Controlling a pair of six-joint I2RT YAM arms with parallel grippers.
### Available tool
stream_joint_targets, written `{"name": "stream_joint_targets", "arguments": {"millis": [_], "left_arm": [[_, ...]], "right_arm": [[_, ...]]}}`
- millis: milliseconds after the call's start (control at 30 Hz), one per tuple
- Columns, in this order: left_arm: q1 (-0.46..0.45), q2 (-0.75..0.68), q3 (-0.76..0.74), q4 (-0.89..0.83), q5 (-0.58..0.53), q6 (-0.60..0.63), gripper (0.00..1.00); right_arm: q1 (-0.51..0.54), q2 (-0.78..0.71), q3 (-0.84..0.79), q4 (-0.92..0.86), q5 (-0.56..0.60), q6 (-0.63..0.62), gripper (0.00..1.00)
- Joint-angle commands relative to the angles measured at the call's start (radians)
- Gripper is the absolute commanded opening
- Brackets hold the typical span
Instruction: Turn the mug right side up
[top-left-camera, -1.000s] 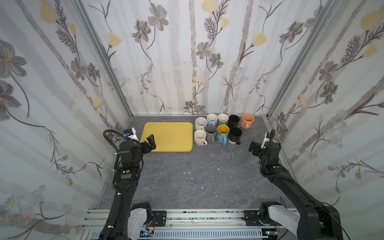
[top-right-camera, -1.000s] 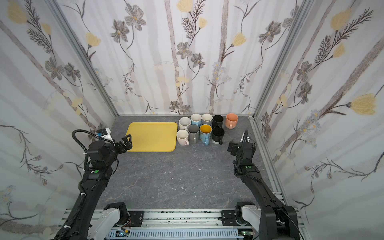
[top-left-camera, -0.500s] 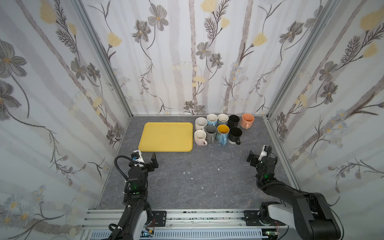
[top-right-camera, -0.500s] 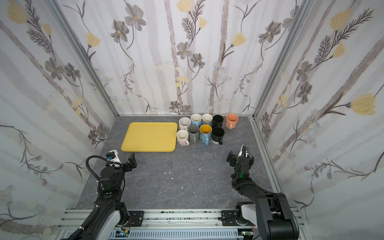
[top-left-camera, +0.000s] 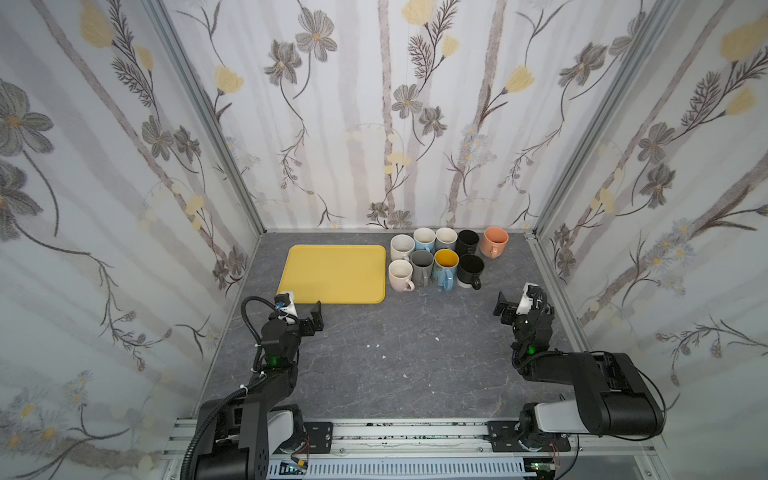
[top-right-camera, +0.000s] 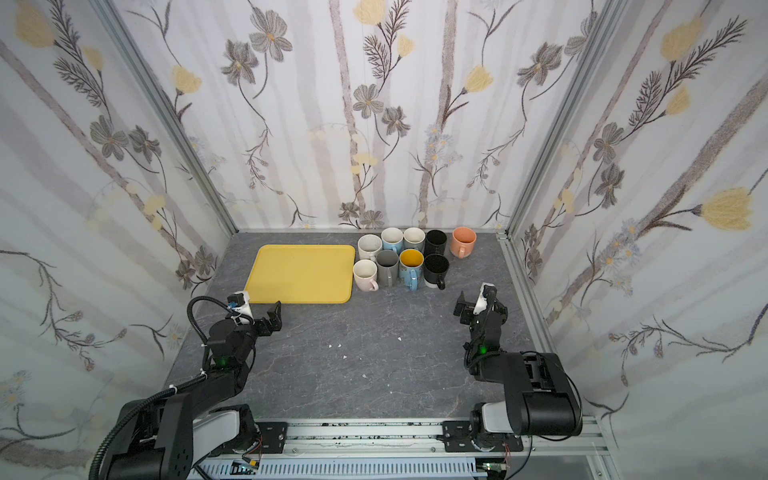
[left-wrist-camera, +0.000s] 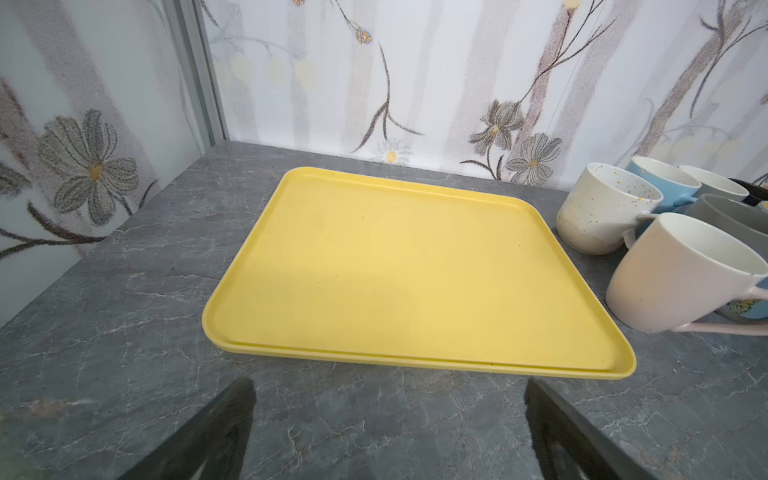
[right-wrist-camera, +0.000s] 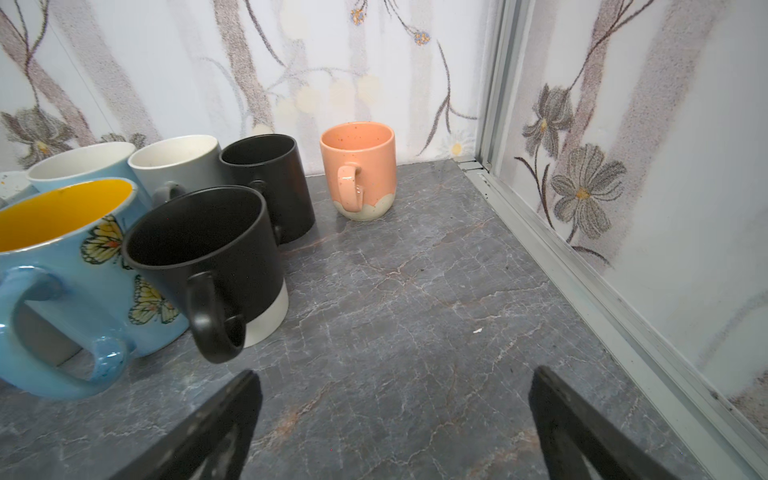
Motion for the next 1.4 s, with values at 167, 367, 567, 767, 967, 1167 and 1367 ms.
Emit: {"name": "stream_joint_targets", "arguments": {"millis": [167, 367, 567, 767, 967, 1167, 1367], "left_arm": [[0.001, 0.085, -0.004, 0.269, -0.116, -0.036, 1.0], [-0.001, 0.214, 0.033, 0.375, -0.108, -0.083, 1.0], [-0.056, 0.436, 0.028, 0.617, -0.117, -0.036, 1.0], [-0.087, 0.42, 0.108, 0.436, -0.19, -0.022, 1.0], [-0.088, 0.416, 0.109, 0.426, -0.188, -0.024, 1.0], [-0.088, 0.416, 0.109, 0.426, -0.188, -0.023, 1.0], [-0.09, 0.417, 0.11, 0.423, -0.192, -0.021, 1.0]], "right_arm": [[-0.017, 0.056, -0.024, 0.228, -0.085, -0.001, 1.0], [-0.013, 0.059, -0.011, 0.204, -0.074, -0.006, 1.0], [0.006, 0.06, 0.004, 0.178, -0.038, -0.017, 1.0], [0.006, 0.06, 0.002, 0.179, -0.034, -0.018, 1.0], [0.007, 0.059, 0.001, 0.18, -0.032, -0.018, 1.0], [0.007, 0.058, 0.001, 0.18, -0.032, -0.019, 1.0], [0.007, 0.058, 0.001, 0.18, -0.032, -0.018, 1.0]]}}
